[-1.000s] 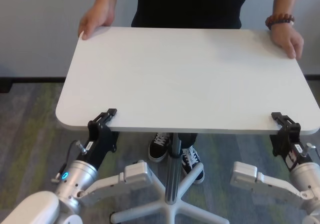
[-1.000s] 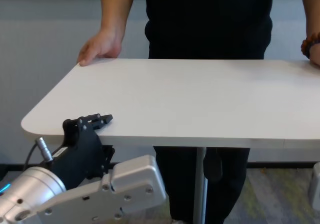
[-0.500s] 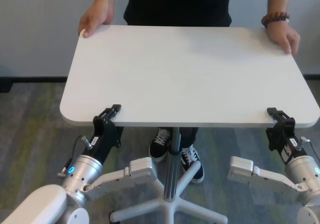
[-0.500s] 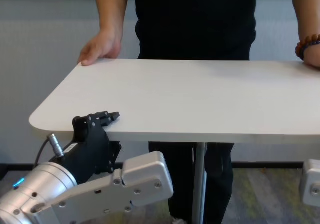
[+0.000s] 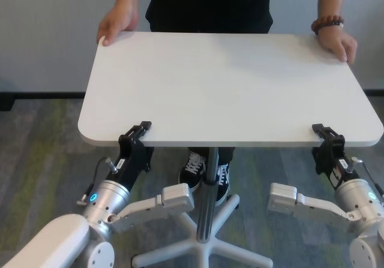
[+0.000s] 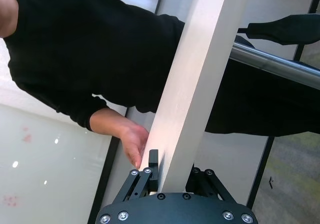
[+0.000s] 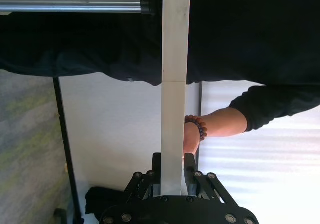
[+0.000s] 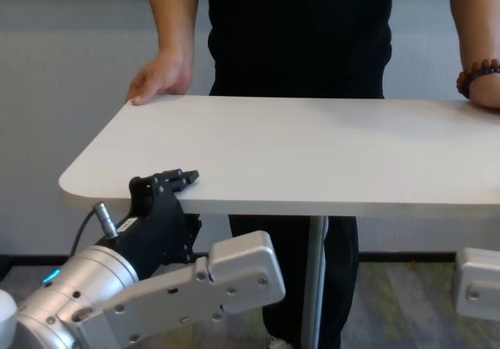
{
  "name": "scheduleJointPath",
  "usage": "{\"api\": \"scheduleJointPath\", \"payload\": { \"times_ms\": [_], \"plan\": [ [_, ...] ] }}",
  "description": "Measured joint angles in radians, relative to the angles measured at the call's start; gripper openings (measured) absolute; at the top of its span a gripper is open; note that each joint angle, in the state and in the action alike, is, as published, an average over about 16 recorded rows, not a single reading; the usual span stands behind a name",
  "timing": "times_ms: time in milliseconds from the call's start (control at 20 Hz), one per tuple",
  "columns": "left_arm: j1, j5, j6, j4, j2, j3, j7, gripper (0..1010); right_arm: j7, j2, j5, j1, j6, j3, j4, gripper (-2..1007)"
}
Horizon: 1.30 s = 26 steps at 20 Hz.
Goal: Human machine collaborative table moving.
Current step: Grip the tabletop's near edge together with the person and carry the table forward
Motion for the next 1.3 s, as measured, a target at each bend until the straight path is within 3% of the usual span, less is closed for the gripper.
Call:
{"api": "scheduleJointPath", "payload": {
  "times_ms": [550, 1300],
  "plan": [
    [-0.043, 0.002, 0.000, 0.082, -0.031, 0.022, 0.028, 292, -0.026, -0.006, -0.008, 0.056, 0.001, -0.038, 0.089, 259],
    [-0.062, 0.005, -0.002, 0.167, -0.057, 0.052, 0.058, 292, -0.061, -0.016, -0.002, 0.085, 0.003, -0.061, 0.181, 259]
  ]
}}
